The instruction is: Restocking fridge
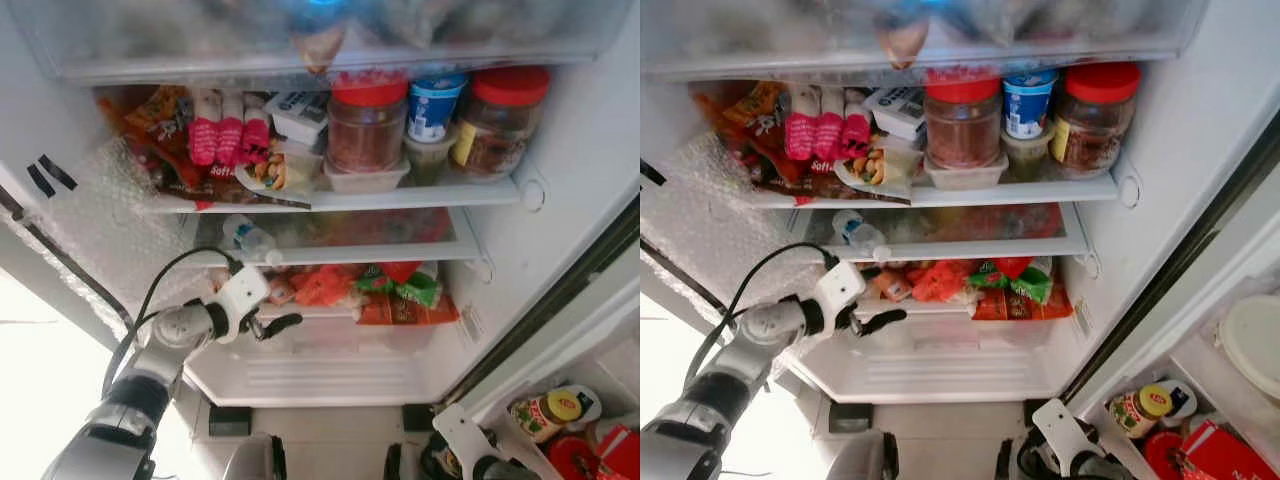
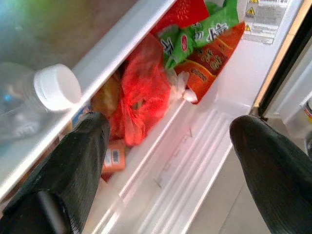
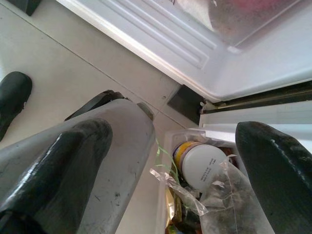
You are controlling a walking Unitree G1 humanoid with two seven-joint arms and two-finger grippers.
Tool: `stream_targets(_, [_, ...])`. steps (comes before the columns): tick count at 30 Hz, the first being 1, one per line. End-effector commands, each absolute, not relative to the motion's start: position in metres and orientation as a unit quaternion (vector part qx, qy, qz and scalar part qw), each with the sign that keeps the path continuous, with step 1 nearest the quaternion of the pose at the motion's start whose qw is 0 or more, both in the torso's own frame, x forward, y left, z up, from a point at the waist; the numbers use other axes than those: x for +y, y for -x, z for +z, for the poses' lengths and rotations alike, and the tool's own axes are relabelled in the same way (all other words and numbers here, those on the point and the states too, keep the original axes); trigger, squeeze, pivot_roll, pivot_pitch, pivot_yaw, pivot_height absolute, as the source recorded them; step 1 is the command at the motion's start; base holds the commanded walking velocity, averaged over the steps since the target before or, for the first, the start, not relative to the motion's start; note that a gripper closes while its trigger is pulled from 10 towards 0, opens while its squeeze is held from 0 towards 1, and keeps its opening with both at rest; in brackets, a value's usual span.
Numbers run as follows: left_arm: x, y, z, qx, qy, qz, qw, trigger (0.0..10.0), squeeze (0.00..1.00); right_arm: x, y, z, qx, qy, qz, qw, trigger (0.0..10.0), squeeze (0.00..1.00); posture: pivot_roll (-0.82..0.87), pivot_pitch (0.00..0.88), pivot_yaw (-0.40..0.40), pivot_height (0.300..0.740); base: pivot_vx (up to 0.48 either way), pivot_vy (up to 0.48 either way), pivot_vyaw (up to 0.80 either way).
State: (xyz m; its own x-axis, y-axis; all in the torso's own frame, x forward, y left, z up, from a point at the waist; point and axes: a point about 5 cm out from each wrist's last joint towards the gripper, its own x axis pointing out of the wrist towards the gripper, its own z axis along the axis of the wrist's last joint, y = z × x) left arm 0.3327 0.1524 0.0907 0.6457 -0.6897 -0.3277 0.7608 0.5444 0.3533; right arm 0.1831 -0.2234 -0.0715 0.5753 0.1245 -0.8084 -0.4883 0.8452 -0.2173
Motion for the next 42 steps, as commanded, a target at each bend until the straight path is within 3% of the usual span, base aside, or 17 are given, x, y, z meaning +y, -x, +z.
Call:
stream_targets(1, [0.152,-0.331,0.091,0.081,-0.246,-0.426,0.867,10.0,0.0,-0.228,-0.134,-0.094,0.517,0.211,0.18,0.81,10.0,0.0,-0.03,0.11,0.059,0.628,0.0,0.0,0.0])
stream_targets(10, [0.146,-0.348,0.103,0.058,-0.253,-0.342,0.903,10.0,0.0,-0.228,-0.135,-0.094,0.514,0.208,0.177,0.813,10.0,0.0,-0.04,0.107,0.058,0.628,0.0,0.0,0.0])
stream_targets(23, [0.142,-0.361,0.103,0.067,-0.232,-0.274,0.931,10.0,0.0,-0.228,-0.135,-0.094,0.514,0.209,0.177,0.813,10.0,0.0,-0.04,0.108,0.056,0.628,0.0,0.0,0.0])
stream_targets(30, [0.128,-0.358,0.116,0.009,-0.202,-0.318,0.926,10.0,0.0,-0.228,-0.135,-0.094,0.514,0.21,0.177,0.813,10.0,0.0,-0.04,0.109,0.057,0.628,0.0,0.0,0.0])
stream_targets(42, [0.133,-0.344,0.105,0.012,-0.227,-0.356,0.906,10.0,0.0,-0.228,-0.136,-0.094,0.513,0.211,0.178,0.813,10.0,0.0,-0.04,0.103,0.06,0.628,0.0,0.0,0.0])
